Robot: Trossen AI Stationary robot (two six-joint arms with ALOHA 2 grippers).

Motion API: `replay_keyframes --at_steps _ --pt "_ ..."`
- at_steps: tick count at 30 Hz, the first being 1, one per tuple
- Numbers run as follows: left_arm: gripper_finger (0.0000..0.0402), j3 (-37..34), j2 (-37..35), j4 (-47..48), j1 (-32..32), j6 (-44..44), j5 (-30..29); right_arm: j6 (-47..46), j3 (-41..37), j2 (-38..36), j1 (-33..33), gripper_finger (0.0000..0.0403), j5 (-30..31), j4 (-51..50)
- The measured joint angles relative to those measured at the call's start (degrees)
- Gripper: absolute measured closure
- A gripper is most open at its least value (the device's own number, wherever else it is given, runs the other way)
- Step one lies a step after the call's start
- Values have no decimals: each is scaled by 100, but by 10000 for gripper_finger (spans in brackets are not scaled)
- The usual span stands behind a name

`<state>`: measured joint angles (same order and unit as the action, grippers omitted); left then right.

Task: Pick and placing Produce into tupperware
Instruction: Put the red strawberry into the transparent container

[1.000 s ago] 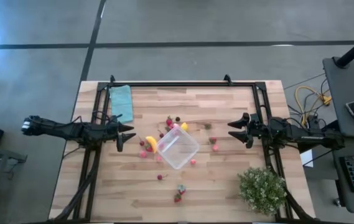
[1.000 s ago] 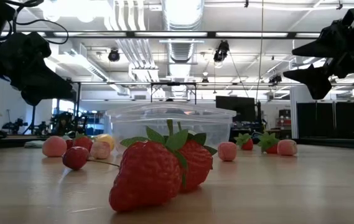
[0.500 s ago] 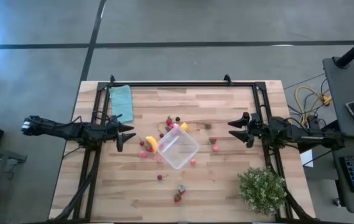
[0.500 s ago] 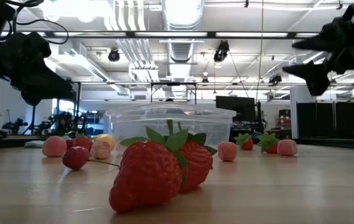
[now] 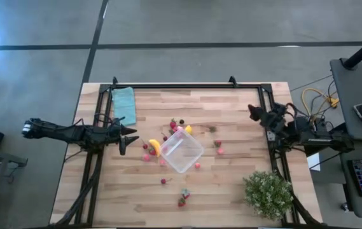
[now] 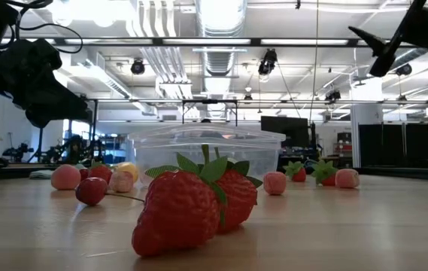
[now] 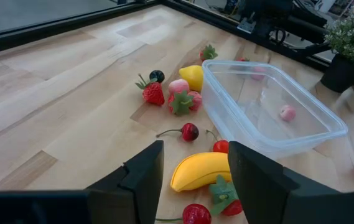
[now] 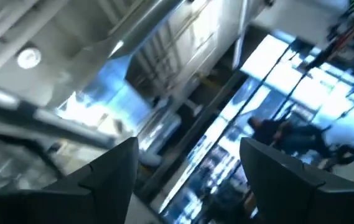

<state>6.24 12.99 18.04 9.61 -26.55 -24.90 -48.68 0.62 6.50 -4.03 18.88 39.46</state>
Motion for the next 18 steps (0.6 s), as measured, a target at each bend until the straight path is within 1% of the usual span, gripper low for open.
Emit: replay_keyframes --at_steps 4,6,8,10,13,14,18 --pt "237 0 1 -1 1 1 1 661 0 1 0 131 728 41" --pt "237 0 2 0 0 1 2 440 0 1 0 131 1152 127" --pt "237 0 0 0 1 -1 2 139 0 5 -10 133 1278 207" --pt "237 0 0 0 0 -1 2 183 5 28 -11 136 1278 197" --pt "237 0 2 0 0 0 2 135 196 338 -11 139 1226 188" --pt "237 0 0 0 0 -1 0 137 314 499 -11 139 1097 187" --pt "237 0 0 0 0 1 2 258 912 1301 -11 139 269 123"
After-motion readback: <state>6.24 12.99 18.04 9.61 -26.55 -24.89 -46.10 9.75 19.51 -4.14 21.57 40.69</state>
